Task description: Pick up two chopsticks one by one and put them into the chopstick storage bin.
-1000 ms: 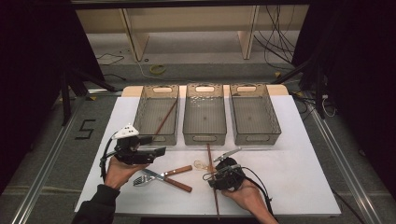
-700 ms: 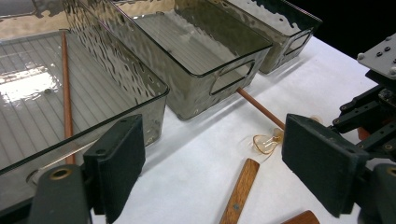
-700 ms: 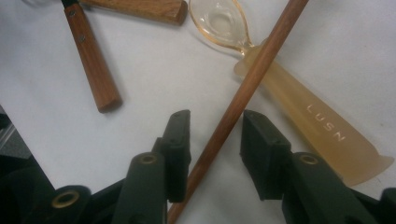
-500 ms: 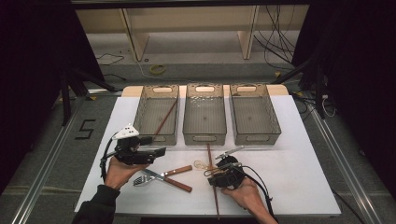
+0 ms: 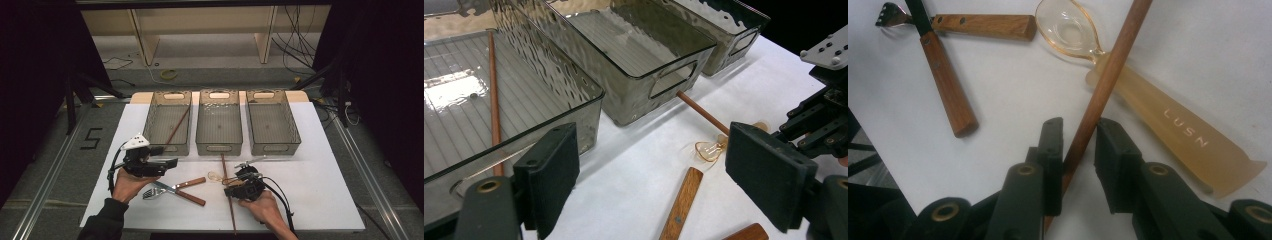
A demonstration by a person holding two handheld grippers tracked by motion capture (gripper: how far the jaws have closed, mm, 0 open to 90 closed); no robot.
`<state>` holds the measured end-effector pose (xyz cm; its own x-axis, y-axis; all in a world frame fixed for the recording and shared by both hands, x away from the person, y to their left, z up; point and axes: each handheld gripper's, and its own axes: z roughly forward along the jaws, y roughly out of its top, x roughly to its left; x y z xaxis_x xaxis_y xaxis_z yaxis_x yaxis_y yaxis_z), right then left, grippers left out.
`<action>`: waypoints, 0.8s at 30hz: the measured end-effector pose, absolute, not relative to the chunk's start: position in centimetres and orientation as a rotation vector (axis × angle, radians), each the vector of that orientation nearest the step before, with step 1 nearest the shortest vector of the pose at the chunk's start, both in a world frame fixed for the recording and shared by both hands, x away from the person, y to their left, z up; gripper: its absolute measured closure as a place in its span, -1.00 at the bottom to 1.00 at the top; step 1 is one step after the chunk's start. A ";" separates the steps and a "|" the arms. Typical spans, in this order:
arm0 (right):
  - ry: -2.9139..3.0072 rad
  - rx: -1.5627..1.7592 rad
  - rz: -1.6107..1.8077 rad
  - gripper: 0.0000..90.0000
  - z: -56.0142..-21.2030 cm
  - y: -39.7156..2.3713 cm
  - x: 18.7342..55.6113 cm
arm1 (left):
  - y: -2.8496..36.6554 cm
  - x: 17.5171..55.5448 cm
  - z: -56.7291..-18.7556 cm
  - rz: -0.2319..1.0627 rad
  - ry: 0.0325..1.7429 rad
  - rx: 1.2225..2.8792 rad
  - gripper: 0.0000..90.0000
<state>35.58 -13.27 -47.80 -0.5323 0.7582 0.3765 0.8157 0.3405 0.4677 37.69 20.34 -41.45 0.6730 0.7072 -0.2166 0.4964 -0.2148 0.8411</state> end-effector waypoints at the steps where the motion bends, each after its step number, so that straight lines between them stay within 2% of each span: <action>1: -2.481 -1.481 -0.956 0.66 -47.8 -13.3 35.6 | 20.3 37.7 -41.5 0.261 0.946 1.875 -0.53; 7: -2.467 -1.491 -0.966 0.71 -47.9 -13.5 35.6 | 20.3 37.7 -41.5 0.260 0.945 1.874 -0.53; 13: -2.417 -1.536 -0.994 0.85 -48.0 -14.1 35.7 | 20.3 37.7 -41.4 0.259 0.945 1.872 -0.53; 24: -2.380 -1.541 -1.046 0.88 -47.9 -14.5 35.7 | 20.3 37.7 -41.5 0.256 0.942 1.877 -0.53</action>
